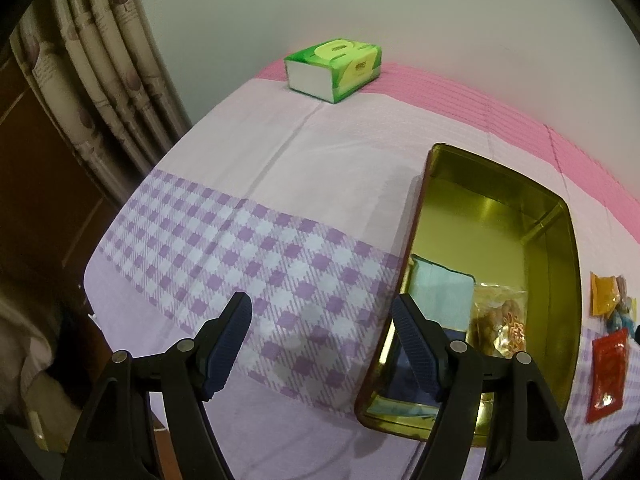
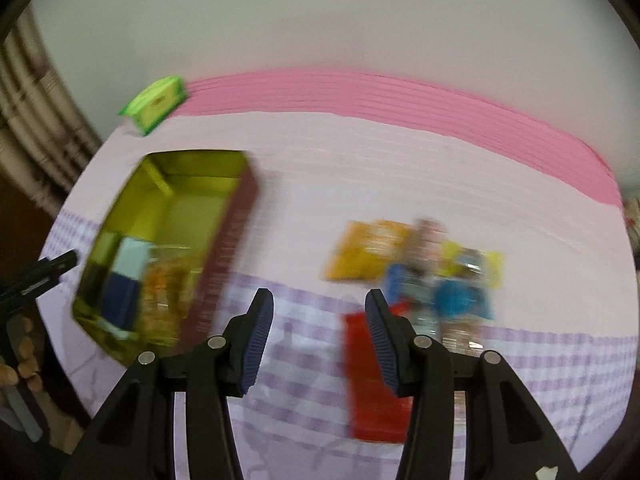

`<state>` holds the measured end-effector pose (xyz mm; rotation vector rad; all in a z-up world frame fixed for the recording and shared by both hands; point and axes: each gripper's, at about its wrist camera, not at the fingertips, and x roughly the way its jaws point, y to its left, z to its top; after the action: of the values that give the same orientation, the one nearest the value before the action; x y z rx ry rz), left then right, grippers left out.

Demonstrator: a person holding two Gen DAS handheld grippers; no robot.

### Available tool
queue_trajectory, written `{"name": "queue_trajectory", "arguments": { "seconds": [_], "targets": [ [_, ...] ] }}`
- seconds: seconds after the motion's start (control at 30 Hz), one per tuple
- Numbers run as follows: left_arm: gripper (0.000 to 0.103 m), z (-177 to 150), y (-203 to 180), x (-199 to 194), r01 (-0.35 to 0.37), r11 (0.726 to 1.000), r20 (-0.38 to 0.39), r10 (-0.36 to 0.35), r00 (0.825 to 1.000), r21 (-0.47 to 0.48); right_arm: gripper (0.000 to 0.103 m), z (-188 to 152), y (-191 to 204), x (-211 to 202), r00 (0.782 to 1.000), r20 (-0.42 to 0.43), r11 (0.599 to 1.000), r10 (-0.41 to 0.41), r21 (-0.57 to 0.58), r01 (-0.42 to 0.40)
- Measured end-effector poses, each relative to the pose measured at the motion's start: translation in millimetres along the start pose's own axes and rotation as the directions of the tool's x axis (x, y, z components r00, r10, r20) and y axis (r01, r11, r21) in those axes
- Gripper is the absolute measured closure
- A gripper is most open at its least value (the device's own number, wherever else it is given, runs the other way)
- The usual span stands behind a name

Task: Organize snacks
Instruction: 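Move both tools back to the snack pile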

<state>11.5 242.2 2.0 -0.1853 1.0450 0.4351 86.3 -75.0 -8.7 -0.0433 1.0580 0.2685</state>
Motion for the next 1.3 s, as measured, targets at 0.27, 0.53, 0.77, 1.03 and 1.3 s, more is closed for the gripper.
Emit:
{"name": "queue_trajectory", "arguments": {
  "seconds": [0.27,0.53,0.77,1.03,1.3],
  "targets": [
    [0.030,-2.8,-21.4,-15.9,0.012,0.998,0.033,-0.014,0.999,0.060,0.057,-23.9,-81.8,5.3,0.994,-0.064,0.990,-0.091,0.103,0.098],
    [0.030,-7.9,-50.7,-33.1,0.055,0.990,0.039,-0.060,0.997,0.129,0.057,-50.2,-106.9,24.2,0.988,-0.133,0.987,-0.082,0.125,0.099],
    [0.029,-15.8,-89.9,-48.8,0.129,0.973,0.017,-0.135,0.991,0.190,0.057,-52.4,-104.1,37.7,0.986,-0.147,0.987,-0.079,0.129,0.099],
    [0.029,-31.8,-145.9,-50.6,0.230,0.943,-0.079,-0.217,0.973,0.242,0.064,-59.8,-109.4,46.3,0.988,-0.150,0.989,-0.049,0.130,0.069],
    [0.029,-49.0,-203.7,-49.7,0.312,0.908,-0.164,-0.275,0.947,0.280,0.068,-66.1,-116.8,43.7,0.991,-0.121,0.991,-0.050,0.114,0.064]
  ]
}}
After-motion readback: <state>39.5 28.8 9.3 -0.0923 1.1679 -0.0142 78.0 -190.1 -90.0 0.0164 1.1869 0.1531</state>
